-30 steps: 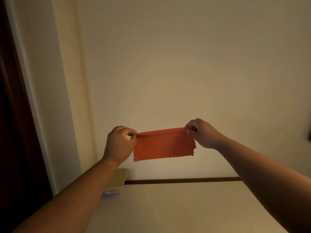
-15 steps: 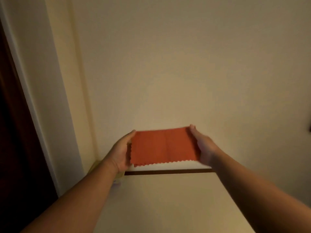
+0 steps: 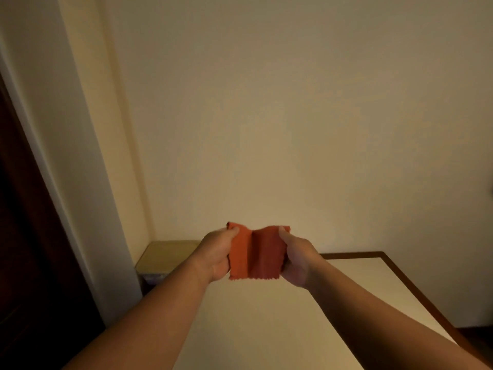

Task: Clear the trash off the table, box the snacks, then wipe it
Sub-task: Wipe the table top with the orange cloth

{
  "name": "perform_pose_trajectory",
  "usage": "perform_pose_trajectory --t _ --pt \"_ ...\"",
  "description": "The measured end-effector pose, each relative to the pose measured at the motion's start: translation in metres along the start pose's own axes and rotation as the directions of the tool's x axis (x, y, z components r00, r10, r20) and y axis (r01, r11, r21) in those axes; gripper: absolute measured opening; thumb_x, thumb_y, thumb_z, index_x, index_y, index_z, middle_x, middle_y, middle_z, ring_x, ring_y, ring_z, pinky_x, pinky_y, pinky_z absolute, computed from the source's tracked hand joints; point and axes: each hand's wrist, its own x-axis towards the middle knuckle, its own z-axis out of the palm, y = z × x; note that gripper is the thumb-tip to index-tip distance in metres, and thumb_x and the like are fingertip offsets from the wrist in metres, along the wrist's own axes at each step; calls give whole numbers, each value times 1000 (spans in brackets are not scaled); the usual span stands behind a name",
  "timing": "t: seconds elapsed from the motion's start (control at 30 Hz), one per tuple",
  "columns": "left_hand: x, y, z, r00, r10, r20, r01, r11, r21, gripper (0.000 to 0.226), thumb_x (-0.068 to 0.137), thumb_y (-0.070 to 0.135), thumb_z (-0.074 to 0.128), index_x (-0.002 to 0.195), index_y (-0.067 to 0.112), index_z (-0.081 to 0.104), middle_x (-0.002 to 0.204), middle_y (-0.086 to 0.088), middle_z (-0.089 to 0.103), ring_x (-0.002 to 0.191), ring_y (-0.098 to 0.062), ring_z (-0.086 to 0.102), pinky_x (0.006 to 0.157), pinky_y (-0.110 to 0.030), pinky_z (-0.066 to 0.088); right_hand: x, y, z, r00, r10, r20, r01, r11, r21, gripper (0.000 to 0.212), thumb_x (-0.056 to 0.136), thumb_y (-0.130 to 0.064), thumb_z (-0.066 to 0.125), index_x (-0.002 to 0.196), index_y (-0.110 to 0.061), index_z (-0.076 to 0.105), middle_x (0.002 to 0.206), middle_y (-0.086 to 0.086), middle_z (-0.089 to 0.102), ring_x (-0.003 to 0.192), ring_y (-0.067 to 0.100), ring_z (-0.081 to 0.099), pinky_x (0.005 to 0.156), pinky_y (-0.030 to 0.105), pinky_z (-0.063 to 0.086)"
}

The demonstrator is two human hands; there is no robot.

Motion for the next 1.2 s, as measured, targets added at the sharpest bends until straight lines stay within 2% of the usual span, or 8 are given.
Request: perform_pose_trajectory --t 0.2,0.4,0.53,0.7,0.9,1.0,1.1,1.2 --pt "-10 26 35 976 56 213 -72 995 72 68 98 70 32 125 21 71 116 -4 74 114 -21 68 105 -45 51 -5 -13 24 965 -82 251 76 997 33 68 101 -66 45 132 -8 66 128 23 69 118 42 67 103 64 50" --pt "3 16 13 964 255 -79 -215 917 337 32 94 34 63 122 18 66 118 1 66 111 -18 60 93 -34 50 -7 -24 1 987 -34 157 26 998 53 34 100 -18 59 132 -7 61 123 19 73 117 43 67 105 62 49" --pt "18 -1 2 987 -78 142 80 997 -5 36 90 28 68 119 6 65 101 -12 70 83 -24 69 69 -36 58 -1 -32 -10 992 17 127 -16 1000 -15 32 103 -22 57 132 -10 55 129 20 67 117 43 65 93 56 57" --pt "25 -9 -4 976 -140 167 145 989 -19 20 93 15 65 108 2 67 83 -11 70 66 -19 65 55 -27 55 12 -35 -28 976 205 76 -171 931 -323 47 99 -38 65 138 -15 51 133 16 63 116 38 64 80 45 60" --pt "25 -6 -7 973 -119 198 136 988 -71 30 95 -2 55 122 5 64 100 -16 72 81 -23 69 62 -28 62 16 -42 -34 965 162 204 -95 949 -301 32 101 -6 55 132 -7 59 94 13 69 73 20 66 60 28 58" --pt "21 3 -3 979 -69 192 108 974 -201 38 91 -18 47 121 2 60 107 -25 70 88 -35 73 73 -37 63 21 -43 -37 982 100 162 -76 986 -146 34 104 -30 58 129 -7 61 110 17 73 87 27 71 68 36 61" --pt "21 11 1 994 -40 105 68 959 -276 46 87 -24 39 120 -1 61 104 -27 71 90 -39 75 66 -36 65 28 -17 -53 989 149 -13 -150 987 -55 44 105 -41 45 131 -11 61 121 22 70 101 35 67 83 48 58" --pt "20 15 8 999 -23 32 33 919 -393 38 90 -22 43 116 -3 64 110 -27 71 101 -41 72 69 -36 65 23 35 -63 947 311 82 -304 948 -91 56 95 -48 48 135 -13 63 125 20 70 110 35 60 99 53 48"
